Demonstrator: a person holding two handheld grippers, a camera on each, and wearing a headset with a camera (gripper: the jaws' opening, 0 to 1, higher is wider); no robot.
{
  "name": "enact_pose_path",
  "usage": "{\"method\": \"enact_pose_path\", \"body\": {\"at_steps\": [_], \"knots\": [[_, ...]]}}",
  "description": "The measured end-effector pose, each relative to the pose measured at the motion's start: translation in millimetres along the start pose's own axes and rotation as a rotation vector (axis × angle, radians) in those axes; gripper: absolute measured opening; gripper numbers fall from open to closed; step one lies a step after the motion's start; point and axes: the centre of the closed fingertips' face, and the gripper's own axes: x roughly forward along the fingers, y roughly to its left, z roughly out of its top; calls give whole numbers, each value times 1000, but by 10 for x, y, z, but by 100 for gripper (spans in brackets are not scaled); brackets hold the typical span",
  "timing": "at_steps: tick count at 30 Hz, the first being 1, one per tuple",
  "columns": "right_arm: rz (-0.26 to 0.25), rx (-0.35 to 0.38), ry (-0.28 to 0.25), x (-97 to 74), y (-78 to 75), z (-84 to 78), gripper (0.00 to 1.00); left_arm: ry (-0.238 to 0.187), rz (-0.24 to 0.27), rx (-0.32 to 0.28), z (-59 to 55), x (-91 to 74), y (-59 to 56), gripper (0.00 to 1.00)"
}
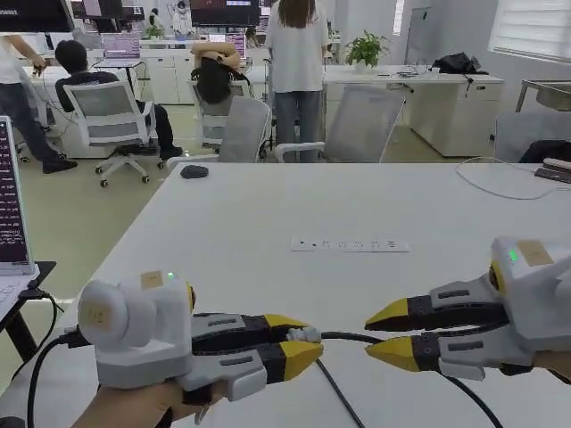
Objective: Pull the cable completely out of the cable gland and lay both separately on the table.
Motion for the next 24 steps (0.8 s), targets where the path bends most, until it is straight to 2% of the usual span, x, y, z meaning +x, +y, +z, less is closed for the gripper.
{"method": "enact_pose_path", "body": {"at_steps": [6, 11, 14, 24], "knots": [[23, -32, 16, 120, 12, -10, 13, 21, -5, 13, -31, 67, -28, 16], [39, -44, 20, 174, 15, -43, 8, 27, -13, 19, -37, 85, -49, 16], [53, -50, 15, 194, 33, -60, 4, 32, -16, 21, -45, 85, -54, 16], [54, -55, -18, 204, 61, -51, 2, 39, -16, 20, -65, 62, -53, 16]]}}
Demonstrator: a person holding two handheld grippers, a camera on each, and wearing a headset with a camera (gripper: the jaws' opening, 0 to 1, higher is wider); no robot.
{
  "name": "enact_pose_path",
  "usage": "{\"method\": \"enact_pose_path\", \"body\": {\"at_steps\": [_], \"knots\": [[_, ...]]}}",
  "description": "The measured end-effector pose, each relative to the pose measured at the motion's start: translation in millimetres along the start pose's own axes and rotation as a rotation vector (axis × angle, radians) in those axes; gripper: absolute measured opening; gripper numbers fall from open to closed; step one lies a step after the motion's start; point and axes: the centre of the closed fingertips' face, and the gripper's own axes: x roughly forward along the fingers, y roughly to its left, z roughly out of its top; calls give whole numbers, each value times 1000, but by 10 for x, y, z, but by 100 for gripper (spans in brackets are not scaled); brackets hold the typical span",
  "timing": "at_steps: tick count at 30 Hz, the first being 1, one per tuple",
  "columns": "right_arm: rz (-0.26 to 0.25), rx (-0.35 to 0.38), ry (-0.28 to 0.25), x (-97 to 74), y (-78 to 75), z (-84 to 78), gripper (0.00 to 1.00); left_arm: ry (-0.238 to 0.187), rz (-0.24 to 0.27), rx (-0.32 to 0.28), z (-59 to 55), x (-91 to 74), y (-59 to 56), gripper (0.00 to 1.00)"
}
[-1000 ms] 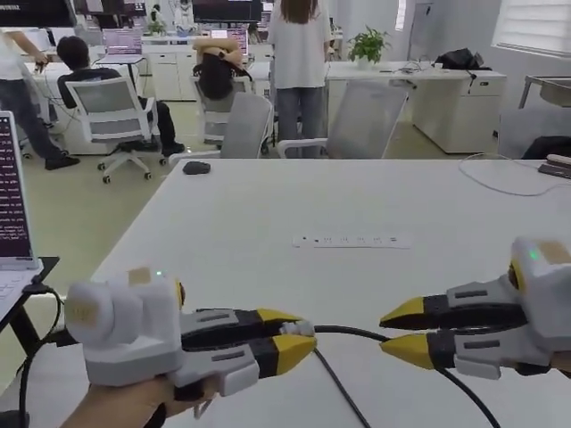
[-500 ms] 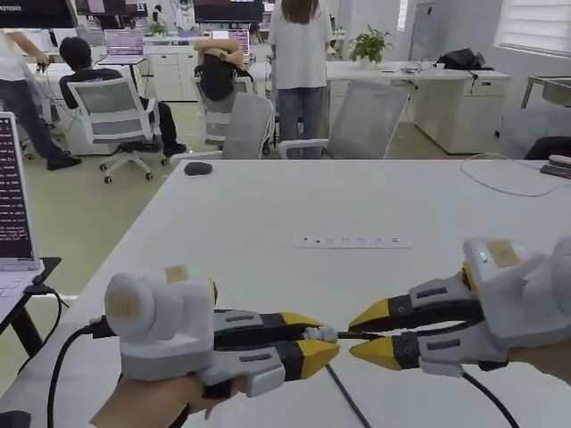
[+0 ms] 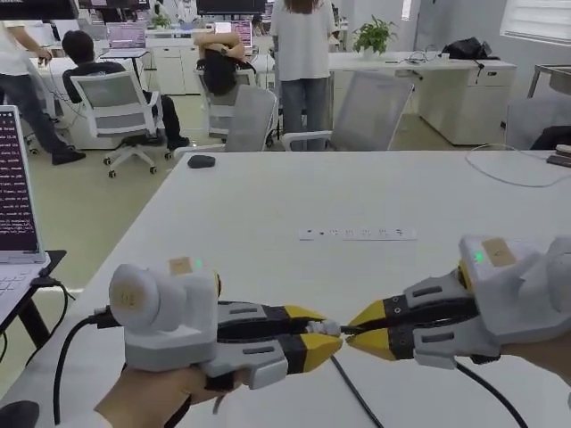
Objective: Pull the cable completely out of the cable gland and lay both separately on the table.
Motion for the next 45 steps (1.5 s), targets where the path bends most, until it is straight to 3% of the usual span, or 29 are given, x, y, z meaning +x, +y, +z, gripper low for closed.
{"method": "enact_pose_path", "body": {"at_steps": [6, 17, 25, 36, 45], "knots": [[-5, 6, -10, -19, 9, -9, 2, 1, 0, 1, 3, 1, -8, 16], [-31, 37, -4, -148, -24, -175, 2, 3, 15, -9, -20, -90, 42, 16], [-63, 82, 41, -264, -62, -465, 2, -10, 42, -23, -11, -198, 126, 16], [-98, 152, 65, -399, -68, -721, 2, -16, 52, -30, -7, -207, 146, 16], [-111, 189, 63, -429, -59, -754, 3, -12, 59, -25, -8, -173, 138, 16]]}}
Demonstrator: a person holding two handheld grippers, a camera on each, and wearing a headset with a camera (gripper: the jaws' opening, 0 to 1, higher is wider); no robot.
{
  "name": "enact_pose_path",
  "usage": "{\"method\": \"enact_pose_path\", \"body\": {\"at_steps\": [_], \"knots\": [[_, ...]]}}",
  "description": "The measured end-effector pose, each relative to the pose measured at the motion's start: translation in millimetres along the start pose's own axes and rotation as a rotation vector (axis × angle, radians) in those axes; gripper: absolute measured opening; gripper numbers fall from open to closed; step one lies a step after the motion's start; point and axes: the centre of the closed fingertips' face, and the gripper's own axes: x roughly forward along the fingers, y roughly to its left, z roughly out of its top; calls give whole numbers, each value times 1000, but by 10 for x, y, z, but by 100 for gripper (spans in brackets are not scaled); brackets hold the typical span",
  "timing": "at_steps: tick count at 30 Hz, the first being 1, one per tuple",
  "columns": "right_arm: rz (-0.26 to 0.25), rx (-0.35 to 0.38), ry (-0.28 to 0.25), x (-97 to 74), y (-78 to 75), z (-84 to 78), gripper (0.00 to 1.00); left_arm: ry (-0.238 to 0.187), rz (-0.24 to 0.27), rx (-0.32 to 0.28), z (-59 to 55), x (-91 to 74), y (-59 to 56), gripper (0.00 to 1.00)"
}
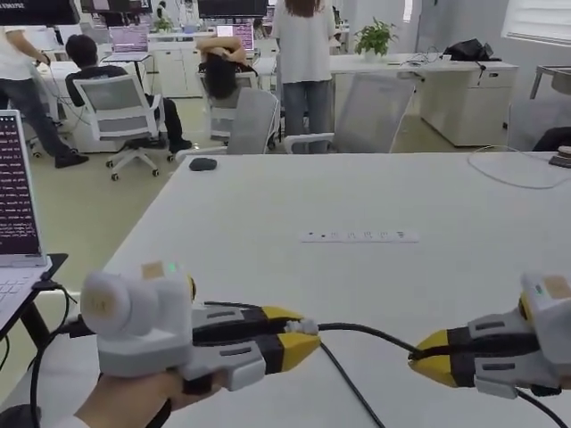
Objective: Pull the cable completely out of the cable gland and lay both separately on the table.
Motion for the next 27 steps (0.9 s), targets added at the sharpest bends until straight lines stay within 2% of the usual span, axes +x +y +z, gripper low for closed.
{"method": "enact_pose_path", "body": {"at_steps": [3, 7, 15, 21, 27], "knots": [[-17, -5, 3, -9, -36, -1, 6, 3, 4, 10, 9, 17, -6, 16], [-39, -14, 3, -31, -72, 45, 16, 7, 10, 16, 16, 33, -3, 16], [-54, -80, -16, -31, -96, 252, 27, 9, 1, 17, 19, 108, -46, 16], [-24, -143, -82, 17, 1, 557, 25, 31, -18, 32, -13, 169, -121, 16], [30, -219, -84, 145, 158, 678, 19, 42, -33, 41, -43, 200, -171, 16]]}}
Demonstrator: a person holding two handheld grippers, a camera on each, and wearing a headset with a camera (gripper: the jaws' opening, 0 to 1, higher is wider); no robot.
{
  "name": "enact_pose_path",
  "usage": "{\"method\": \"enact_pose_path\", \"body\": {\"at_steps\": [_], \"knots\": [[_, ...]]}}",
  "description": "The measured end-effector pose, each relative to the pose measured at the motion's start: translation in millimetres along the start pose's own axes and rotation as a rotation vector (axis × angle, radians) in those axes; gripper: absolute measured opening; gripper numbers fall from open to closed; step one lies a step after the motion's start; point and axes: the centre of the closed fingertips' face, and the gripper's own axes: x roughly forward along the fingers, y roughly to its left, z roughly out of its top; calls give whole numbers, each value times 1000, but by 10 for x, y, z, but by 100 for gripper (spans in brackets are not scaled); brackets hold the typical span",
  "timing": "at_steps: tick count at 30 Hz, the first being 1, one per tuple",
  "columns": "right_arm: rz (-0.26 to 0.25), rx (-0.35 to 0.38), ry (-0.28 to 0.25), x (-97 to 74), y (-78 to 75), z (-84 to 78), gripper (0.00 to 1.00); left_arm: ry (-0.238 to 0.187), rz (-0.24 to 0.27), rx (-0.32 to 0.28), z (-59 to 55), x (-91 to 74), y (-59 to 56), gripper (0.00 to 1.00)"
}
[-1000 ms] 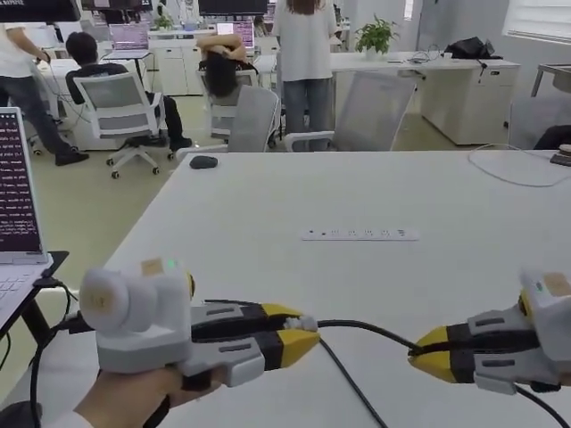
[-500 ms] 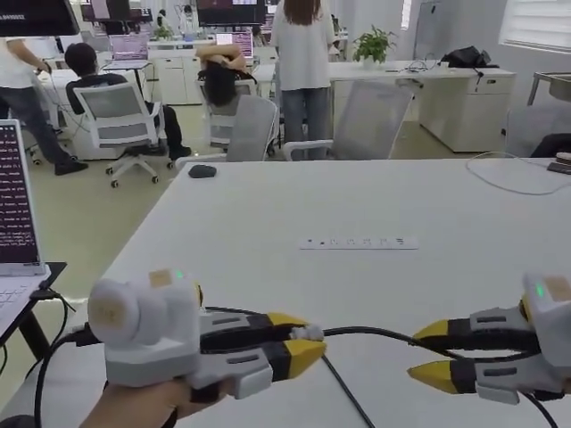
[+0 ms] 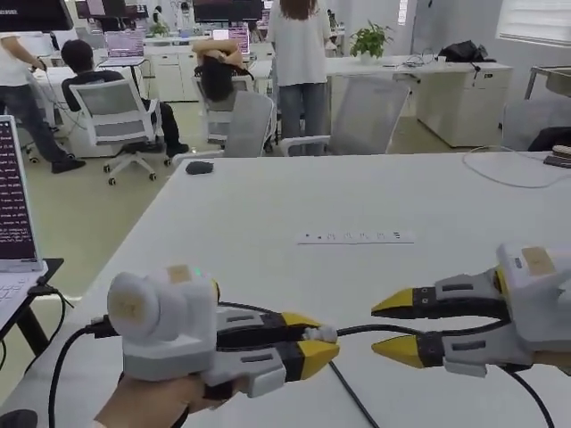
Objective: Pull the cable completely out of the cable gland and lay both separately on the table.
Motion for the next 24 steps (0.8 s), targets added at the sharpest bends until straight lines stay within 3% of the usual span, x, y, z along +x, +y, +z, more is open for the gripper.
{"method": "enact_pose_path", "body": {"at_steps": [13, 24], "knots": [[67, -89, 7, 145, 81, 51, 7, 13, -24, 9, -35, 17, -82, 16], [74, -74, -5, 173, 79, 25, 2, -6, -3, -5, -6, -3, -8, 16]]}}
